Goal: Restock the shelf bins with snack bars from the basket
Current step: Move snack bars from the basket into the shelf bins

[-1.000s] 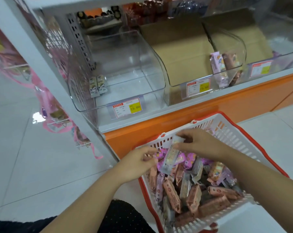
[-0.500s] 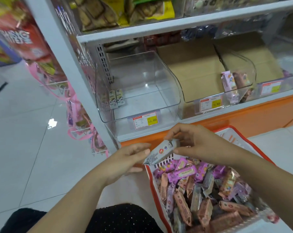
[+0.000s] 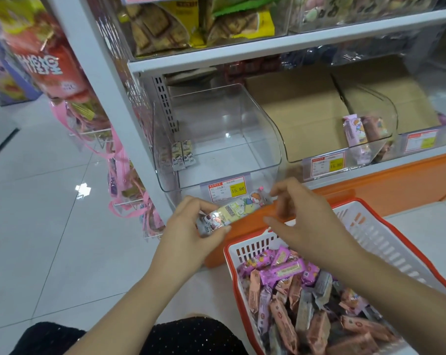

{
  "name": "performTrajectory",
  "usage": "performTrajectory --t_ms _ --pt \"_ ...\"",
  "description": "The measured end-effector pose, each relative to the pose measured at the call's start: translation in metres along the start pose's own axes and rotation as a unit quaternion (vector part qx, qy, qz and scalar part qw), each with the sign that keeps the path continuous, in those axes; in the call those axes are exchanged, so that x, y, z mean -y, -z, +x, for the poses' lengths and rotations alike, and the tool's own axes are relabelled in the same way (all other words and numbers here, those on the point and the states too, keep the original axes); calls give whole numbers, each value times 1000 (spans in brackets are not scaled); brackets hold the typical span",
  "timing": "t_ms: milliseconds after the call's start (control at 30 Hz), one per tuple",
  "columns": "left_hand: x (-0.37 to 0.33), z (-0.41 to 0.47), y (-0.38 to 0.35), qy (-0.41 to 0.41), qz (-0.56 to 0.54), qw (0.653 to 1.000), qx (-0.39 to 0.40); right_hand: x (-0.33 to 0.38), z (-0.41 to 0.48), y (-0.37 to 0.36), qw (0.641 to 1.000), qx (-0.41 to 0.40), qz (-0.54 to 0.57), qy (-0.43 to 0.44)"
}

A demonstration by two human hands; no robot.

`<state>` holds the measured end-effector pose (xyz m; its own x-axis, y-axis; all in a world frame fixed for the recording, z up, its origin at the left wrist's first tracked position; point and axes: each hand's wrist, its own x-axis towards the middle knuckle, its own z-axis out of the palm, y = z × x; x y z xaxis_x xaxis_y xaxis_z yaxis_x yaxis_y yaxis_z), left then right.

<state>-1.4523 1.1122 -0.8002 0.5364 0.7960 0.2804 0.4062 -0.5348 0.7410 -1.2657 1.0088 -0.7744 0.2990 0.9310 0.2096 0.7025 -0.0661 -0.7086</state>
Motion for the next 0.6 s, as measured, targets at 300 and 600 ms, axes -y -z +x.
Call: performTrajectory --t_ms 300,600 --pt "-10 3 -4 3 -98 994 -45 24 14 -25 995 74 69 15" --pt "-4 37 20 -60 -71 996 -15 43 83 -40 991 48 126 -9"
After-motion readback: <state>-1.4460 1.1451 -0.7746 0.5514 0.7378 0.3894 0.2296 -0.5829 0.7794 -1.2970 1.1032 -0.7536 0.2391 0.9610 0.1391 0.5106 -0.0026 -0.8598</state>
